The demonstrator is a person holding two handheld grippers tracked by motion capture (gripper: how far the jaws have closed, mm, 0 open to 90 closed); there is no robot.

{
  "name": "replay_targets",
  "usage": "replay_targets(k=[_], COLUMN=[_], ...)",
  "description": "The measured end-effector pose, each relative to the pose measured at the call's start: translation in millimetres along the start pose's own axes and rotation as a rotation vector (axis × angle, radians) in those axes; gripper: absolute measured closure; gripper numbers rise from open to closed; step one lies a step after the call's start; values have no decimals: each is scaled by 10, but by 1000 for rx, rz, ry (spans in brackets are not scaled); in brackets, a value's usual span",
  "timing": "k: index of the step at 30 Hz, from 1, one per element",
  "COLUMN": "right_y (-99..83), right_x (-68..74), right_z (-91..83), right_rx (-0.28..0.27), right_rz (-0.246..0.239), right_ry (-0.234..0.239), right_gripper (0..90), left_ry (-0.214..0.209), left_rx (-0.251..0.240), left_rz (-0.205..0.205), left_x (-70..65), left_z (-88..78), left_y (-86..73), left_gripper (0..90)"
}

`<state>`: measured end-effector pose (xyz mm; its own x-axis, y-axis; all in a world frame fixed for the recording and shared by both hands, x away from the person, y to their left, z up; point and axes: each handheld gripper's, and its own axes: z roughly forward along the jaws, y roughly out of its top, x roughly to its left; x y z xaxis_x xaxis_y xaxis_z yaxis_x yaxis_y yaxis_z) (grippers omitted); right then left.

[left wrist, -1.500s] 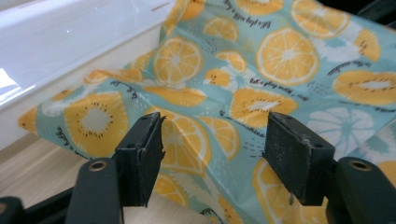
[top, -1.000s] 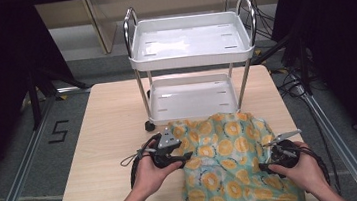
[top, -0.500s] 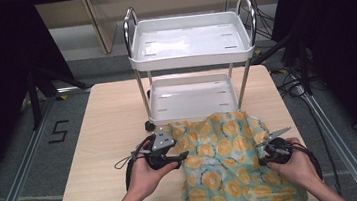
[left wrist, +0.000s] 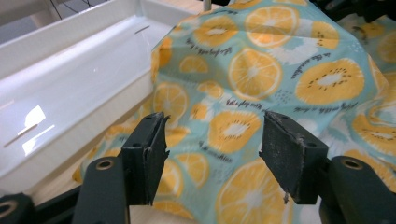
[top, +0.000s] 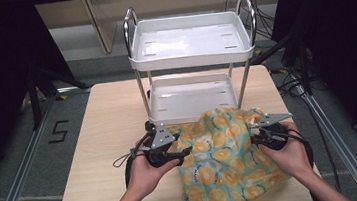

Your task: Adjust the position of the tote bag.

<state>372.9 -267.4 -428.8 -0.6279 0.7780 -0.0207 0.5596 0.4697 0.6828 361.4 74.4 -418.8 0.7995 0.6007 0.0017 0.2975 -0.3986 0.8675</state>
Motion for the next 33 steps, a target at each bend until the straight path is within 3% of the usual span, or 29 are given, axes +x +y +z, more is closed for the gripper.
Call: replay_targets(k=[1,2,3,5,8,14,17,21,22,24,27,33], right_y=[45,45,143,215,303,383,387,385,382,377,374,358], right_x=[48,48,155,199,338,580,670,711,722,745,759,808], right_z=[-1,-1,-10,-3,13,110,154,182,183,180,185,181], right_rx=[-37,-37,-76,-120,-155,-166,-157,-157,-157,-156,-158,-154], right_rz=[-1,-1,-25,-98,-165,-289,-331,-358,-358,-357,-373,-385], right_ry=[-4,-4,4,4,30,104,130,151,158,166,174,180], right_gripper=[896,896,896,896,895,894,893,891,891,890,888,885], left_ry=[1,1,-8,-16,-31,-49,-98,-117,-125,-128,-129,-112], left_rx=[-10,-10,-12,-26,-51,-70,-65,-54,-52,-34,-8,45], left_rz=[8,8,9,6,13,38,31,26,9,32,-3,-28], left_x=[-5,-5,-18,-32,-39,-86,-158,-194,-211,-228,-245,-207], left_z=[-1,-1,-9,-12,-22,22,152,235,268,331,427,583], left_y=[19,19,66,115,228,432,575,641,655,682,689,681], left_gripper=[395,392,388,381,374,362,353,347,347,346,348,411])
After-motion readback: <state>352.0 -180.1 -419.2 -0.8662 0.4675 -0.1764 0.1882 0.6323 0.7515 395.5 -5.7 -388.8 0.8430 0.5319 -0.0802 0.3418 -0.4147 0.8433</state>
